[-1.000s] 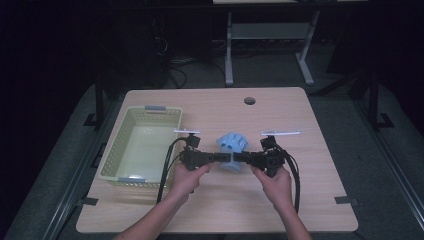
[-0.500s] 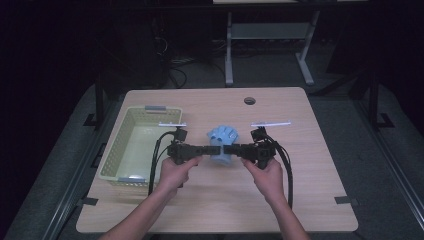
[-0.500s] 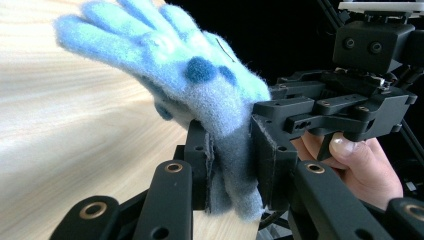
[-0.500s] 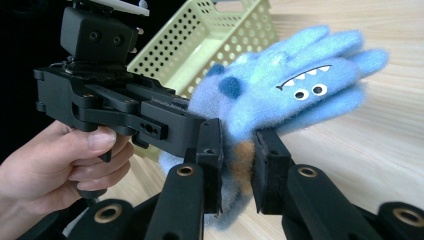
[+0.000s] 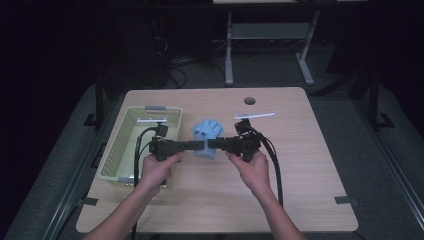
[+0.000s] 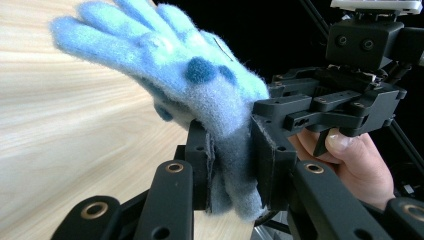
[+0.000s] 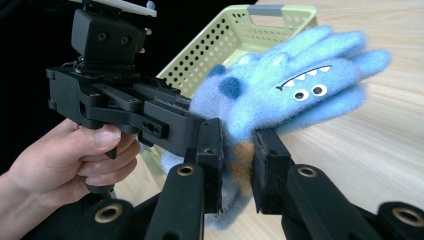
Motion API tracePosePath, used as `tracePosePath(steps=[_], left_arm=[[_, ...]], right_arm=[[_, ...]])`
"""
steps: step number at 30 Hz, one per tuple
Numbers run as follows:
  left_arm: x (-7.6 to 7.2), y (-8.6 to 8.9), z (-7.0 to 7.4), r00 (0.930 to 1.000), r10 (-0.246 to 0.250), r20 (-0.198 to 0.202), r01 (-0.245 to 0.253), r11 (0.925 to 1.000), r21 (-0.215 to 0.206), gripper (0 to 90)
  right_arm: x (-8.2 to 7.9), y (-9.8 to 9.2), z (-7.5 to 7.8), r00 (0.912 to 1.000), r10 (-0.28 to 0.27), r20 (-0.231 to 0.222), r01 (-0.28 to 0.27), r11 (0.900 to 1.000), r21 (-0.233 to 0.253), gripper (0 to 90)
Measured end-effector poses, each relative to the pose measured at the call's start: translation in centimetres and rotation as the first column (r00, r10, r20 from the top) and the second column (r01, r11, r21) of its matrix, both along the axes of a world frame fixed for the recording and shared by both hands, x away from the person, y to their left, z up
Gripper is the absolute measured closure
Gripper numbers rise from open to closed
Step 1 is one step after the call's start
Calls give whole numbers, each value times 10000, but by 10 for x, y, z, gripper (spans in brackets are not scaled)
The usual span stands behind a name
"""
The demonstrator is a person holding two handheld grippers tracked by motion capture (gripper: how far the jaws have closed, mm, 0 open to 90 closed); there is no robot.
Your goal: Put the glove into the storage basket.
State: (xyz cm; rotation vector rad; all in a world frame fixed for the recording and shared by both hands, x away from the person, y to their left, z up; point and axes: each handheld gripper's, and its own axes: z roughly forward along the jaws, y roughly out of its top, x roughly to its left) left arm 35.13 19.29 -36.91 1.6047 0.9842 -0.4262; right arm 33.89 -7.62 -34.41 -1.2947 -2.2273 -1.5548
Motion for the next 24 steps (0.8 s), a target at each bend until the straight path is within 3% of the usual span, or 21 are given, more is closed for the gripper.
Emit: tracePosePath(steps=[18, 24], left_arm=[[-4, 47, 8, 9984, 553, 69, -552, 9982, -214, 719], [-8, 60, 10, 9983, 562, 130, -560, 9984, -104, 721]], right_arm=[[11, 44, 8, 9983, 558, 181, -563, 9981, 250, 767], [10, 56, 7, 9969, 756, 192, -763, 9965, 355, 767]])
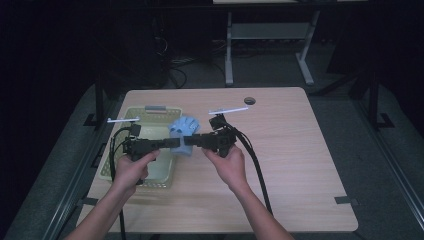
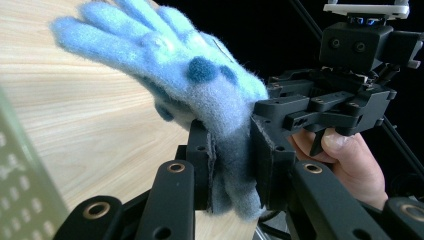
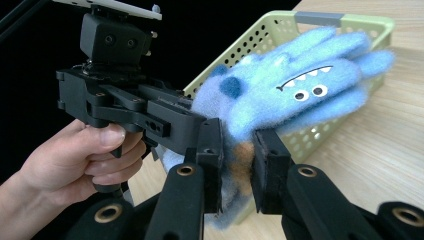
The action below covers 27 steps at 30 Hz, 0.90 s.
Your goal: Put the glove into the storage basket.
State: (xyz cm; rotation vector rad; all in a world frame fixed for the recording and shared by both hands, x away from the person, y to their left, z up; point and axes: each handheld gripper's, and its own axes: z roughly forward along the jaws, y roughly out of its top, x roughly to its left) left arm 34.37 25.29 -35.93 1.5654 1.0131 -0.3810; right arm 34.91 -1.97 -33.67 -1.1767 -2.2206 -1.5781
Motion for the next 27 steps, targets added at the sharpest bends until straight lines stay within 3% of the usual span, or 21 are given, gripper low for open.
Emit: tracePosePath(steps=[27], left_arm=[[-3, 58, -6, 9990, 445, -107, -443, 9988, 205, 724]], right_arm=[[16, 58, -9, 9956, 904, -262, -901, 9959, 128, 766]])
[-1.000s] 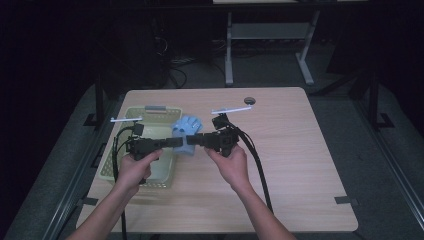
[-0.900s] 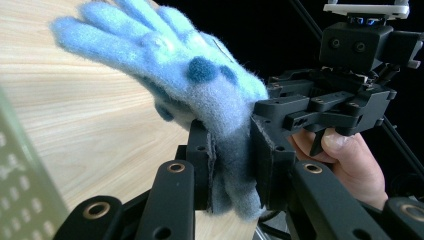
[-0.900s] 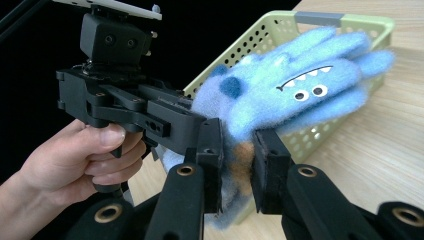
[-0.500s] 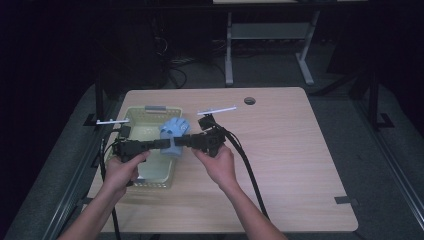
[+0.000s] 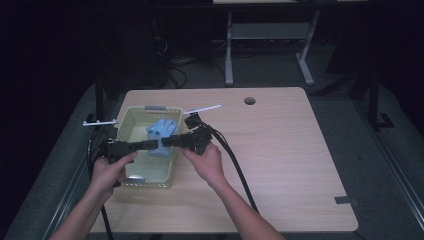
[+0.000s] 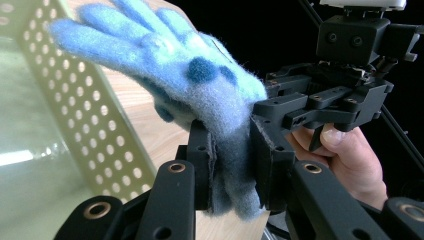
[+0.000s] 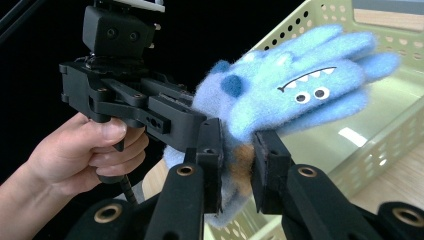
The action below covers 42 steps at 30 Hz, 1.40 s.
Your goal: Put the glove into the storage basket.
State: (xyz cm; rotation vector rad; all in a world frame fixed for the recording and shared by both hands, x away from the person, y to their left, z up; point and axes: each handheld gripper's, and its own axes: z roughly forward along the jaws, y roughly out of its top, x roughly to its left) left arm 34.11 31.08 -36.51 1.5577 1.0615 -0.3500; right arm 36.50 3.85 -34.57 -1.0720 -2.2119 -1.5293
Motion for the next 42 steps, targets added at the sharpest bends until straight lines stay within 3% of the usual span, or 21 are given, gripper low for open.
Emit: tracePosePath(steps=[13, 28, 33, 36, 37, 40, 41, 42], left_arm=[[2, 20, -11, 9991, 331, -255, -334, 9993, -138, 725], [9, 37, -19, 9971, 535, -537, -485, 9948, 895, 728], [13, 37, -23, 9944, 669, -819, -557, 9897, 1316, 734], [18, 39, -28, 9894, 953, -1100, -743, 9805, 1817, 738], [18, 39, -28, 9894, 953, -1100, -743, 9805, 1817, 738], [22, 39, -34, 9800, 1325, -1485, -836, 9512, 2969, 739], [22, 39, -34, 9800, 1325, -1485, -836, 9512, 2969, 739], [23, 38, -35, 9785, 1380, -1534, -797, 9385, 3360, 739]], right_arm=[[8, 21, -10, 9996, 231, -141, -231, 9997, -17, 759], [18, 41, -32, 9968, 267, -753, -278, 9995, -140, 740], [24, 43, -40, 9939, 295, -1061, -362, 9974, -622, 715], [27, 40, -43, 9946, 166, -1021, -274, 9941, -1052, 715], [27, 40, -43, 9946, 166, -1021, -274, 9941, -1052, 715], [27, 33, -45, 9953, 68, -969, -182, 9929, -1175, 715], [27, 33, -45, 9953, 68, -969, -182, 9929, -1175, 715], [27, 31, -45, 9952, 93, -970, -206, 9930, -1161, 715]])
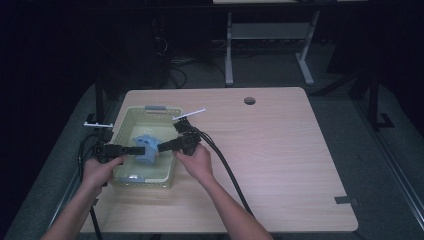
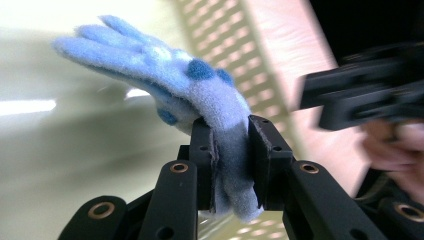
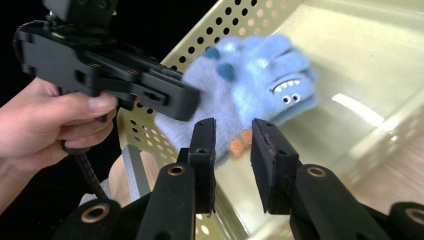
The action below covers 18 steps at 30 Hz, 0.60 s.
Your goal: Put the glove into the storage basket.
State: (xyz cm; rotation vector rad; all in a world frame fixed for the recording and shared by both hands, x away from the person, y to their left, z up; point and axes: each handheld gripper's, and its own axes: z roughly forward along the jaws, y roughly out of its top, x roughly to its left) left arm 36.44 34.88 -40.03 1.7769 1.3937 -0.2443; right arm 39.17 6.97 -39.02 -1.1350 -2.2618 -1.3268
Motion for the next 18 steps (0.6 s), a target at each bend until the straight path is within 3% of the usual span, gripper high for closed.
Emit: tracePosePath(steps=[2, 3, 5, 7, 10, 11, 14, 18], left_arm=[[2, -2, -2, 9996, 153, -224, -139, 9982, 586, 738], [2, -2, -2, 9996, 153, -224, -139, 9982, 586, 736], [5, -5, -4, 9979, -77, -645, 129, 9966, 813, 732], [7, -9, -6, 9962, -100, -870, 222, 9898, 1407, 715], [9, -11, -8, 9933, 50, -1150, 145, 9857, 1681, 640], [10, -9, -9, 9919, -20, -1266, 247, 9837, 1780, 564], [8, -3, -8, 9940, 279, -1056, -61, 9795, 2014, 515], [6, 4, -2, 9968, 525, -605, -376, 9734, 2262, 532]], right_arm=[[-2, -2, 2, 10000, 15, 70, -15, 10000, 42, 715], [-2, -2, 2, 10000, 15, 70, -15, 10000, 42, 715], [-2, -4, 3, 10000, 63, 63, -64, 9999, 89, 708], [-3, -4, 4, 9999, 104, 95, -105, 9999, 116, 708], [-4, -5, 6, 9998, 132, 141, -134, 9998, 146, 707], [-5, -7, 7, 9997, 156, 190, -159, 9998, 141, 706], [-7, -13, 10, 9997, 167, 163, -170, 9997, 197, 690], [-9, -18, 13, 9995, 129, 300, -136, 9996, 246, 689]])
